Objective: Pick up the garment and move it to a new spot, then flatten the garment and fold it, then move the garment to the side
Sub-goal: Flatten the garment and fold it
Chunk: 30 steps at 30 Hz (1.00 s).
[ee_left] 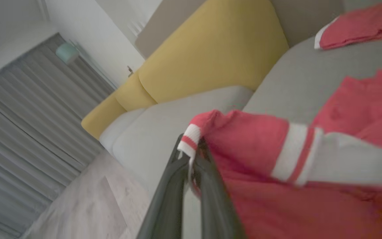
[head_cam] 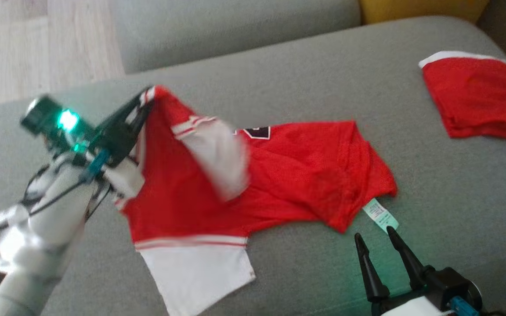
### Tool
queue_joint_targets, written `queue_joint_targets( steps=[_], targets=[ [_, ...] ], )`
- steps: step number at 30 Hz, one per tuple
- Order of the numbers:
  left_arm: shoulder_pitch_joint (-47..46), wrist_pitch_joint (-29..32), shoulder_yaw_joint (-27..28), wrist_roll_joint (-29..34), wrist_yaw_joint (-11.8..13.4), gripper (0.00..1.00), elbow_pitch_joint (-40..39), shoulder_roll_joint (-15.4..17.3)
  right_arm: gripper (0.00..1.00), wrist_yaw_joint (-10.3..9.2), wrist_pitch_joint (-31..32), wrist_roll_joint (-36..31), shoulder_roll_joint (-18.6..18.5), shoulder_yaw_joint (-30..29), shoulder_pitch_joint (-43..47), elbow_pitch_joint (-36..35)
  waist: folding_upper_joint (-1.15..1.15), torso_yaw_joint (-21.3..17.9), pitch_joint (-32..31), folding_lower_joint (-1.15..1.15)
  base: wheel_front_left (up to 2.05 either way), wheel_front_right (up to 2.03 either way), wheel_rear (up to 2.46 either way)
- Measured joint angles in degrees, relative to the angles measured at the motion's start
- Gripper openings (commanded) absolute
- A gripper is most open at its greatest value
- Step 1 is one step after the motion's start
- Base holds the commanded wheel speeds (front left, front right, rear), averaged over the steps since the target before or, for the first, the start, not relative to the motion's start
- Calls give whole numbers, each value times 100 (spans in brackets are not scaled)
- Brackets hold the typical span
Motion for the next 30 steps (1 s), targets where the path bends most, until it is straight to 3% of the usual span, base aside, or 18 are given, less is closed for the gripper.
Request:
queue_joint_targets(
  steps=[2,3,4,5,15,20,22,24,30],
  targets=[
    [272,25,21,-48,12,0,86,92,100,0,0,0,2,-1,-16,-2,0,53,136,1,0,0,0],
    [377,25,52,-88,60,19,124,125,100,0,0,0,2,-8,-38,-2,0,74,203,1,0,0,0],
    [458,25,102,-121,87,79,160,152,100,0,0,0,3,-24,-61,-3,0,93,264,1,0,0,0],
    [517,25,162,-155,118,100,183,169,100,0,0,-1,4,-55,-81,-4,0,113,314,1,0,0,0],
    [949,25,662,-520,308,100,700,380,100,0,0,-25,7,-283,-107,-22,0,387,336,1,0,0,0],
    [1233,31,770,-553,545,100,203,300,100,0,0,62,7,-316,-108,-59,0,563,301,1,0,0,0],
    [1393,35,757,-538,566,100,-132,146,100,0,0,63,9,-326,-109,-69,0,626,301,1,0,0,0],
    [1720,35,765,-709,594,100,-394,-263,100,0,0,62,9,-359,-111,-81,0,677,316,1,0,0,0],
    [2292,38,739,-1306,196,100,-310,-1202,100,0,0,62,9,-389,-115,-135,0,683,456,0,0,0,0]
  ],
)
